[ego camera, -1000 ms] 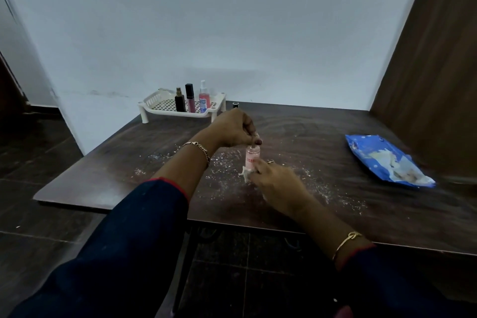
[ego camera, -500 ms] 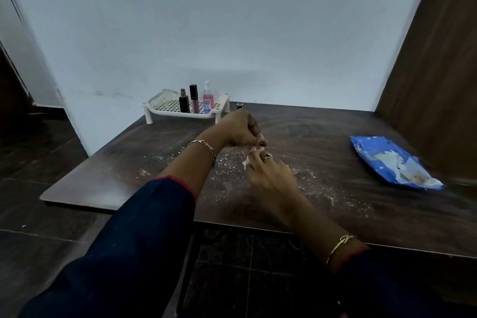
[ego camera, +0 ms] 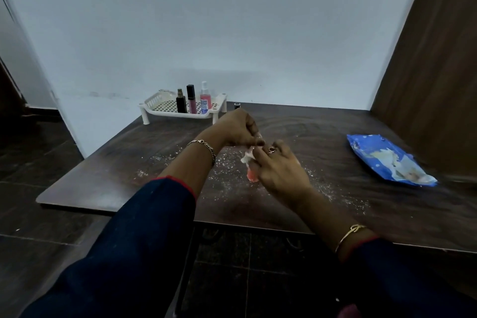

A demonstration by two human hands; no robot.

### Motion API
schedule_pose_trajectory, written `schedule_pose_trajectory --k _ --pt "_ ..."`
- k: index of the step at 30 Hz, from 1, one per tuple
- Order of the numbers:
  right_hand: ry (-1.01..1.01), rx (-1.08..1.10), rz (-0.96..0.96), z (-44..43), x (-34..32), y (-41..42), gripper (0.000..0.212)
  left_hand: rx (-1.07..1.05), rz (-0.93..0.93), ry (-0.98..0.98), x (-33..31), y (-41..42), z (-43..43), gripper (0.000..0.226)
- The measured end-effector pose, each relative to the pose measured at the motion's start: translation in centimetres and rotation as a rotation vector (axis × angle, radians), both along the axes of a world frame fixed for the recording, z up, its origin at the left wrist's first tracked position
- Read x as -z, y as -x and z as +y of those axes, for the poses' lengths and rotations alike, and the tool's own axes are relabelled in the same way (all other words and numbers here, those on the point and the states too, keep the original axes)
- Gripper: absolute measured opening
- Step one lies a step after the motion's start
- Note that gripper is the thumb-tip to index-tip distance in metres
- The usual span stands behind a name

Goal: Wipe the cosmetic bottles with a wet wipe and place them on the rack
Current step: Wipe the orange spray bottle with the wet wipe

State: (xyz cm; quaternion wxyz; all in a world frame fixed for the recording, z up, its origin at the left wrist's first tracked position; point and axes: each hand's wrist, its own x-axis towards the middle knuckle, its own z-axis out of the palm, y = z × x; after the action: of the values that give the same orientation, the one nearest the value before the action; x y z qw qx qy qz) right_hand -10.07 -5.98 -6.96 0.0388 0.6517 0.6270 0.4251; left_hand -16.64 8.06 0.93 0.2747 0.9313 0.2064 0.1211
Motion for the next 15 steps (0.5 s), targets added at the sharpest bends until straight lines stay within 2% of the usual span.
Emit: schedule_pose_trajectory --k 5,9,11,13,15 --pt "0.316 -0.025 -0.008 -0.8 1.0 -0.5 0.023 0.015 -0.016 0.029 0.0 0.1 -0.1 0.015" --pt "0.131 -0.093 0.057 -0.3 0.2 -1.5 0.015 0.018 -0.032 0.007 0.3 0.1 -0.1 0.017" --pt "0.056 -0.087 0.120 -0.6 0.4 -1.3 0.023 0.026 -0.035 -0.025 0.3 0.1 -0.2 0.018" --pt "0.024 -0.065 0.169 -0.8 0.8 -1.0 0.032 0.038 -0.037 -0.047 0.3 0.1 -0.2 0.019" --pt "0.038 -0.054 0.193 -0.8 1.4 -0.9 0.028 0.048 -0.037 -0.057 0.3 0.2 -0.1 0.019"
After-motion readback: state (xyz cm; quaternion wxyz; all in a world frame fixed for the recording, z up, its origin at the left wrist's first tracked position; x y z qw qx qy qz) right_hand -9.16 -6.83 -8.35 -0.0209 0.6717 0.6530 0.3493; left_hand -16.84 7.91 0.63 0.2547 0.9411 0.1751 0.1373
